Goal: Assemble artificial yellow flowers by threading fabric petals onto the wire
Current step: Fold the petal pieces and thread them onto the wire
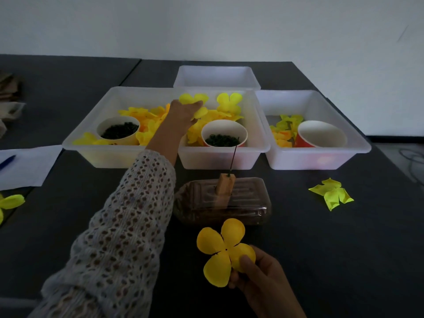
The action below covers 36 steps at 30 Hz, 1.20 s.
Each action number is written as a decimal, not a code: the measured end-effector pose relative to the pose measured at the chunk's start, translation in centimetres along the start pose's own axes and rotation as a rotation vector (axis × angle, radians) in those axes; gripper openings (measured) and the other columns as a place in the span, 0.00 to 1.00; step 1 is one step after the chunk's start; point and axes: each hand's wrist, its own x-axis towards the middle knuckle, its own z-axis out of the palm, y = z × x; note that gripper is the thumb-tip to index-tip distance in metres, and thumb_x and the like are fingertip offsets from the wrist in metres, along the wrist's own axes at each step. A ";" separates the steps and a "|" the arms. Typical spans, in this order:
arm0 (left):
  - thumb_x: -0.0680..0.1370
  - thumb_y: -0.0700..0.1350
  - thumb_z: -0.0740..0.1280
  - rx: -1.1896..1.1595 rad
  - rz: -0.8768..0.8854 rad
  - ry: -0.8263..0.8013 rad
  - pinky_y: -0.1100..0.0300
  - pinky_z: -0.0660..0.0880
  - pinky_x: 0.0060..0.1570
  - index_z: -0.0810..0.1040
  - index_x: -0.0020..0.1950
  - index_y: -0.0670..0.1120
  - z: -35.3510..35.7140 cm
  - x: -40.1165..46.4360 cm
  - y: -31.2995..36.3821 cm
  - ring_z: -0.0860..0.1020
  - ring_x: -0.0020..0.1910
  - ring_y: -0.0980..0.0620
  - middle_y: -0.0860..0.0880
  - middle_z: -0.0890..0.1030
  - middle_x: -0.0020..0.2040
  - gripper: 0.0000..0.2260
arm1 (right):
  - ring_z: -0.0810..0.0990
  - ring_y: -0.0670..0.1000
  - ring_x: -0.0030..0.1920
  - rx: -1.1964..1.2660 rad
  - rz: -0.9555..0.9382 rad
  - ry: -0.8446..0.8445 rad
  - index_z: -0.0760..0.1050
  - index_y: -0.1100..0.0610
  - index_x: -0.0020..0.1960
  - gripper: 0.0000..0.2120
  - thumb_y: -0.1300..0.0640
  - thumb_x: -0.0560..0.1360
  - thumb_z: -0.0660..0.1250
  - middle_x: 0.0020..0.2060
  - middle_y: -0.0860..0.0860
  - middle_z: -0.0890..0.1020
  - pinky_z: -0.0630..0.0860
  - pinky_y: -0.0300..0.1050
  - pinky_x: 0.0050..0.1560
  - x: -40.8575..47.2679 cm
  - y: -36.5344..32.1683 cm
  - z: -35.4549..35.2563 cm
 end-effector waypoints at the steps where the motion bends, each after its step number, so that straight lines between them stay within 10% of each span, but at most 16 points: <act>1: 0.81 0.41 0.65 -0.084 -0.004 -0.007 0.55 0.62 0.64 0.63 0.77 0.40 -0.5 0.0 0.0 0.71 0.67 0.37 0.35 0.69 0.73 0.25 | 0.78 0.56 0.28 -0.006 0.005 0.002 0.78 0.71 0.53 0.27 0.58 0.59 0.79 0.32 0.63 0.78 0.78 0.48 0.29 0.0 0.0 0.0; 8: 0.81 0.37 0.66 -0.365 -0.090 -0.110 0.60 0.65 0.65 0.70 0.70 0.33 -0.3 -1.0 0.7 0.73 0.69 0.43 0.36 0.73 0.68 0.19 | 0.77 0.57 0.28 0.009 -0.028 -0.012 0.78 0.70 0.49 0.13 0.64 0.67 0.65 0.32 0.64 0.77 0.77 0.47 0.28 0.4 0.4 -0.5; 11: 0.80 0.30 0.63 -0.429 -0.090 -0.033 0.55 0.82 0.46 0.68 0.64 0.33 -0.4 -1.0 1.3 0.83 0.48 0.47 0.38 0.77 0.56 0.13 | 0.77 0.57 0.28 0.019 -0.028 -0.015 0.79 0.69 0.49 0.13 0.64 0.67 0.65 0.32 0.64 0.77 0.77 0.47 0.28 0.4 0.4 -0.5; 14: 0.78 0.27 0.63 -0.584 -0.065 -0.045 0.55 0.82 0.36 0.59 0.72 0.29 -0.5 -1.4 1.8 0.83 0.42 0.45 0.31 0.74 0.64 0.24 | 0.77 0.57 0.28 0.024 -0.017 -0.021 0.80 0.69 0.48 0.12 0.64 0.68 0.65 0.32 0.64 0.77 0.78 0.48 0.29 0.5 0.5 -0.7; 19: 0.76 0.24 0.64 -0.635 -0.130 0.012 0.52 0.83 0.41 0.59 0.71 0.31 0.0 -1.2 2.2 0.82 0.42 0.42 0.28 0.71 0.65 0.25 | 0.78 0.56 0.29 0.013 0.004 -0.052 0.83 0.66 0.47 0.30 0.53 0.49 0.86 0.32 0.64 0.78 0.78 0.48 0.30 0.8 0.5 -1.0; 25: 0.80 0.39 0.66 -0.484 -0.173 -0.055 0.38 0.75 0.61 0.67 0.59 0.42 0.7 0.5 2.1 0.76 0.61 0.39 0.40 0.74 0.57 0.11 | 0.78 0.56 0.28 0.050 -0.002 -0.067 0.84 0.64 0.43 0.33 0.53 0.41 0.87 0.31 0.63 0.78 0.78 0.47 0.29 1.0 0.4 -0.9; 29: 0.78 0.46 0.71 -0.174 0.001 0.035 0.52 0.74 0.64 0.61 0.74 0.42 0.6 1.5 2.6 0.74 0.63 0.47 0.42 0.72 0.67 0.29 | 0.78 0.57 0.28 0.090 -0.006 -0.084 0.82 0.68 0.45 0.26 0.57 0.53 0.84 0.33 0.64 0.78 0.79 0.49 0.29 0.8 0.3 -0.7; 31: 0.79 0.46 0.68 -0.113 0.108 0.093 0.67 0.73 0.56 0.61 0.76 0.44 0.1 1.4 2.8 0.71 0.66 0.51 0.44 0.70 0.72 0.28 | 0.78 0.58 0.29 0.060 -0.015 -0.084 0.82 0.68 0.46 0.31 0.56 0.47 0.86 0.33 0.65 0.79 0.78 0.49 0.29 0.7 0.4 -0.8; 36: 0.81 0.43 0.66 -0.090 0.313 0.154 0.62 0.70 0.61 0.71 0.70 0.44 -2.2 -2.5 3.8 0.75 0.61 0.56 0.48 0.77 0.64 0.18 | 0.77 0.54 0.27 -0.024 -0.055 -0.056 0.80 0.67 0.50 0.41 0.49 0.43 0.87 0.30 0.62 0.77 0.77 0.45 0.29 0.3 0.7 -0.9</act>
